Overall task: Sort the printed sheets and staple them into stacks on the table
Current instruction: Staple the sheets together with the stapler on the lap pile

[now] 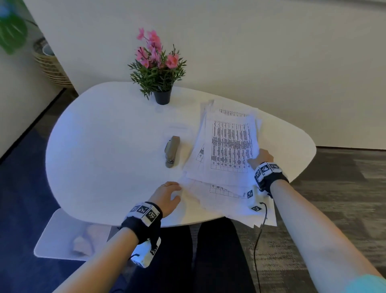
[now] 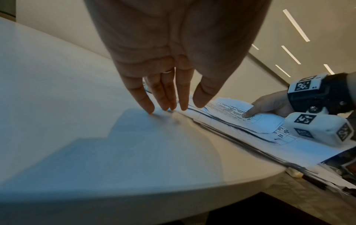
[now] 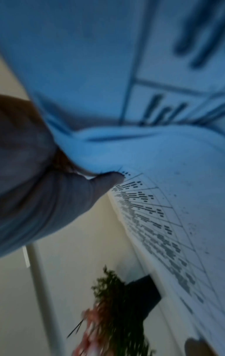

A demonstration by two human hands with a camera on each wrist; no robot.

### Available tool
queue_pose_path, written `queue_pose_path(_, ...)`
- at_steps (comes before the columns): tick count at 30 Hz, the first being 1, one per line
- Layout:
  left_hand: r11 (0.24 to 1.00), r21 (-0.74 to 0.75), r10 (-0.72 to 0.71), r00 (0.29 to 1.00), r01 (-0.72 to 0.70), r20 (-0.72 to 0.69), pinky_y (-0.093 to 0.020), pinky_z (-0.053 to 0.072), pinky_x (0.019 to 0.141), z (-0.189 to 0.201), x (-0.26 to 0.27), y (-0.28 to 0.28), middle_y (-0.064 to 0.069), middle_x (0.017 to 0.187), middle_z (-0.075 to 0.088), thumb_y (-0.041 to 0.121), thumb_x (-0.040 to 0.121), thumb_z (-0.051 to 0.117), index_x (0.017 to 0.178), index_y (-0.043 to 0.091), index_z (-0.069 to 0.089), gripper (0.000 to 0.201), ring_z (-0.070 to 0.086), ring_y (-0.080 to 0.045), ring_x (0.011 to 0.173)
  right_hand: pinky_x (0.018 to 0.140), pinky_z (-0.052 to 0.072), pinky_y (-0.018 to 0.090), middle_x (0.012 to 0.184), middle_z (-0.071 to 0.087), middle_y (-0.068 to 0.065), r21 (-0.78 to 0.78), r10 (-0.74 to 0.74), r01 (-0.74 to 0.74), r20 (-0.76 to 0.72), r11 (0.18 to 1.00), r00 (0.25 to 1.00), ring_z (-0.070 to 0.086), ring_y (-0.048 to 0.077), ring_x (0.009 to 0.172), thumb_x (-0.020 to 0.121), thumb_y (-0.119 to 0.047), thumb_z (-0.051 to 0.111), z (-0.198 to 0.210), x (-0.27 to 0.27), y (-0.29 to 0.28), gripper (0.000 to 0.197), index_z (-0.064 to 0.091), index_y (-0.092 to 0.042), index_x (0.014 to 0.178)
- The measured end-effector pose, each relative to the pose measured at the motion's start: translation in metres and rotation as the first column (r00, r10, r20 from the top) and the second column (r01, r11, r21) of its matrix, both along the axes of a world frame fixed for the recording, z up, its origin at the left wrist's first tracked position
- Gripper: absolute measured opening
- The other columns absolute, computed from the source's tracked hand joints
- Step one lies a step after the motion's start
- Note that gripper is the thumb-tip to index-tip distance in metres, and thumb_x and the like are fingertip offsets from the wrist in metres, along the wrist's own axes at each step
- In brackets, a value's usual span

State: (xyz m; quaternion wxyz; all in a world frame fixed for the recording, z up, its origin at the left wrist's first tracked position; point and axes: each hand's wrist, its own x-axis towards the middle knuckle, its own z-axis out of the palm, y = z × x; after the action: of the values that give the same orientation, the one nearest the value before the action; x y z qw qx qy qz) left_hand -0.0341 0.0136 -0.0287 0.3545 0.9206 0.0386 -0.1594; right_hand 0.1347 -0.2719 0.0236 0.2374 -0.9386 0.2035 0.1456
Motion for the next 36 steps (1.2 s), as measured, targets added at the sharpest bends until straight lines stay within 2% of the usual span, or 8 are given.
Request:
queue_pose_path(3,1.0,0.018,0.013,1.0,-0.013,-0.008,-0.02,0.027,0.104,0.004,0.001,0.001,0.001,0.139,0.046,0.019,0.095,0.052,0.128,0.015,0.056,0.033,0.044,-0.017,0.127,0.099,0.043,0.037,0.144,0.043,0.015,0.099,-0.006,-0.002,0.08,0.995,0.997,0.049,0.035,0.124,0.099,-0.013,0.045,-0.006,-0.004,-0.01,0.044,0.04,-0.008,0.142)
queue_pose_path(7,0.998,0.03,0.051,0.999,-0.051,-0.018,-0.02,0.029,0.103,0.005,0.001,-0.001,0.001,0.138,0.048,0.019,0.095,0.052,0.125,0.016,0.058,0.031,0.047,-0.017,0.125,0.078,0.05,0.036,0.107,0.065,0.017,0.098,0.035,-0.063,0.266,0.993,0.963,0.059,0.038,0.096,0.098,-0.006,0.039,-0.017,-0.018,-0.019,0.032,0.06,-0.009,0.122)
queue_pose_path(12,0.996,0.027,0.088,0.996,-0.089,0.021,-0.022,0.031,0.101,0.001,0.002,-0.008,0.0,0.136,0.05,0.02,0.095,0.052,0.123,0.016,0.059,0.029,0.048,-0.018,0.122,0.084,0.049,0.042,0.121,0.057,0.025,-0.083,0.126,-0.103,0.344,0.991,0.931,0.057,0.039,0.104,0.098,-0.002,0.034,-0.025,-0.044,-0.018,0.051,0.03,-0.016,0.147)
queue_pose_path(15,0.99,0.019,0.141,0.989,-0.142,0.033,-0.024,0.032,0.102,0.0,0.001,-0.012,-0.001,0.135,0.051,0.02,0.095,0.052,0.122,0.016,0.06,0.028,0.048,-0.02,0.122,0.097,0.043,0.049,0.145,0.035,0.021,-0.039,0.123,-0.117,0.413,0.992,0.902,0.041,0.039,0.125,0.097,0.002,0.032,-0.029,-0.055,-0.021,0.042,0.053,-0.015,0.129)
queue_pose_path(18,0.985,0.018,0.172,0.984,-0.173,0.046,-0.027,0.034,0.101,0.004,0.001,-0.02,-0.003,0.135,0.05,0.022,0.095,0.053,0.123,0.017,0.059,0.03,0.05,-0.02,0.121,0.069,0.04,0.035,0.093,0.055,0.016,0.13,0.022,-0.102,0.503,0.986,0.864,0.049,0.029,0.077,0.098,-0.001,0.032,-0.024,-0.061,-0.028,0.03,0.058,-0.007,0.112)
queue_pose_path(26,0.959,-0.013,0.284,0.956,-0.284,0.081,-0.033,0.035,0.104,0.028,0.03,-0.055,-0.013,0.14,0.045,0.031,0.094,0.055,0.139,0.007,0.038,0.054,0.044,-0.026,0.128,0.05,0.027,0.025,0.075,0.051,0.006,0.307,0.088,-0.2,0.345,0.931,0.935,0.042,0.023,0.07,0.097,-0.006,0.041,-0.024,-0.078,-0.036,0.02,0.056,-0.009,0.084)
queue_pose_path(33,0.928,0.114,0.364,0.928,-0.355,-0.074,-0.034,0.045,0.088,0.027,0.049,-0.06,-0.018,0.128,0.051,0.045,0.079,0.072,0.14,-0.006,0.016,0.097,0.052,-0.032,0.116,0.072,0.049,0.039,0.088,0.062,0.026,0.262,0.366,-0.39,0.139,0.883,0.92,0.059,0.039,0.087,0.088,-0.011,0.055,-0.024,-0.094,-0.028,0.023,0.061,0.012,0.088)
queue_pose_path(36,0.903,0.172,0.411,0.908,-0.393,-0.084,-0.043,0.044,0.096,0.025,0.055,-0.053,-0.016,0.133,0.047,0.061,0.07,0.071,0.14,-0.003,0.018,0.108,0.047,-0.035,0.12,0.069,0.039,0.037,0.086,0.056,0.024,0.24,0.47,-0.5,0.173,0.832,0.866,0.053,0.034,0.08,0.092,-0.021,0.052,-0.016,-0.101,-0.024,0.032,0.057,0.01,0.088)
